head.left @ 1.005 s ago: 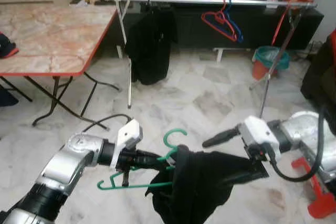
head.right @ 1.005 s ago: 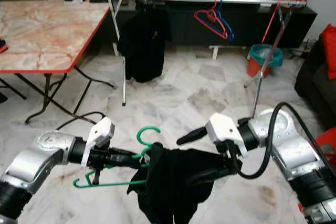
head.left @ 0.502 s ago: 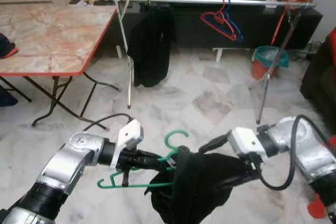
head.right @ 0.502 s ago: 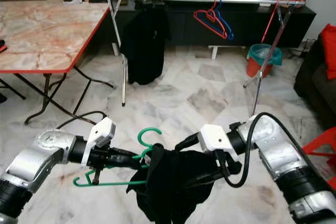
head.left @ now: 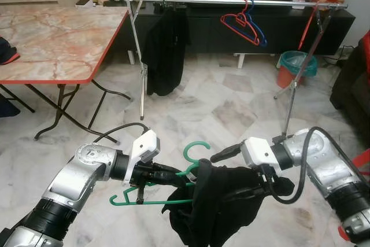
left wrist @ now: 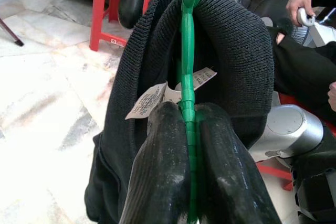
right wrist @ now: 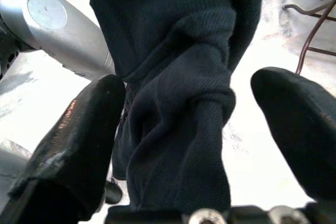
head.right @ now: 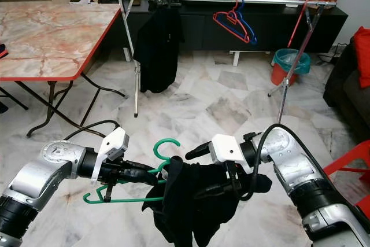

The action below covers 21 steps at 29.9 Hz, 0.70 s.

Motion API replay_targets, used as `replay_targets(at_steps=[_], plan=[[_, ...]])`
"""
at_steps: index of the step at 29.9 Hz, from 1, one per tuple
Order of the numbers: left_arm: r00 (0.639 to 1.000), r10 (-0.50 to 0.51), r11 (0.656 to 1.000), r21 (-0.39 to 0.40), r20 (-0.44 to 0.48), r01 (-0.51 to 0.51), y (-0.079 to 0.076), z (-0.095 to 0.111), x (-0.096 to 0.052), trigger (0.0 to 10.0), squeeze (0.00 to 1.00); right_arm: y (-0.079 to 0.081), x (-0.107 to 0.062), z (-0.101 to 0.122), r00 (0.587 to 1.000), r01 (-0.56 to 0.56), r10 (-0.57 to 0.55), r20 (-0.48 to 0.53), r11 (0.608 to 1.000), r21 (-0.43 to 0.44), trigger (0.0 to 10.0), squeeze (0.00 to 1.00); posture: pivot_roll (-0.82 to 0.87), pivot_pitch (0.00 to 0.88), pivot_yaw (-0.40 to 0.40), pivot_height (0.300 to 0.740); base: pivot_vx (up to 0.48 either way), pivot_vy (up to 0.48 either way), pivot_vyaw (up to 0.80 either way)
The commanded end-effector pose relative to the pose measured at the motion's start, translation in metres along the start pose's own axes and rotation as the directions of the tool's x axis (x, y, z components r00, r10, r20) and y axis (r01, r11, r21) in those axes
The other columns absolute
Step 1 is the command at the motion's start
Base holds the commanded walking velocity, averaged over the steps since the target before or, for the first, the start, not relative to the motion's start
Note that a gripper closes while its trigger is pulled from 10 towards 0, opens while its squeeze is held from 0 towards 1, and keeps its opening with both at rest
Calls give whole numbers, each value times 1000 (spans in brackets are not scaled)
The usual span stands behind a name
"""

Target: Hang hanger

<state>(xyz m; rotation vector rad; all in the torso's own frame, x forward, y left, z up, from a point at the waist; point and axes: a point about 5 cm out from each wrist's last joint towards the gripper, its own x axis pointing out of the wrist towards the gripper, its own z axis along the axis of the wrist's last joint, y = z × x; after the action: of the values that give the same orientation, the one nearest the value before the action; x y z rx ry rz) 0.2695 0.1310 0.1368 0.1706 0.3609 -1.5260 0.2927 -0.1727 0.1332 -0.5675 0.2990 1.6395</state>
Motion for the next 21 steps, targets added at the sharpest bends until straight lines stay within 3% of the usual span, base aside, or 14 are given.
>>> replay_targets(at_steps=[1, 21], plan=[[1000, -16, 998, 55, 4, 16, 0, 10, 1, 10000, 0, -1, 0, 0, 1000, -3, 3, -10, 1000, -9, 0, 0, -57, 0, -12, 740, 0, 0, 0], [1000, -26, 999, 48, 3, 26, -2, 9, 2, 10000, 0, -4, 4, 1, 999, 16, -17, 35, 999, 31, 0, 0, -58, 0, -11, 740, 0, 0, 0]])
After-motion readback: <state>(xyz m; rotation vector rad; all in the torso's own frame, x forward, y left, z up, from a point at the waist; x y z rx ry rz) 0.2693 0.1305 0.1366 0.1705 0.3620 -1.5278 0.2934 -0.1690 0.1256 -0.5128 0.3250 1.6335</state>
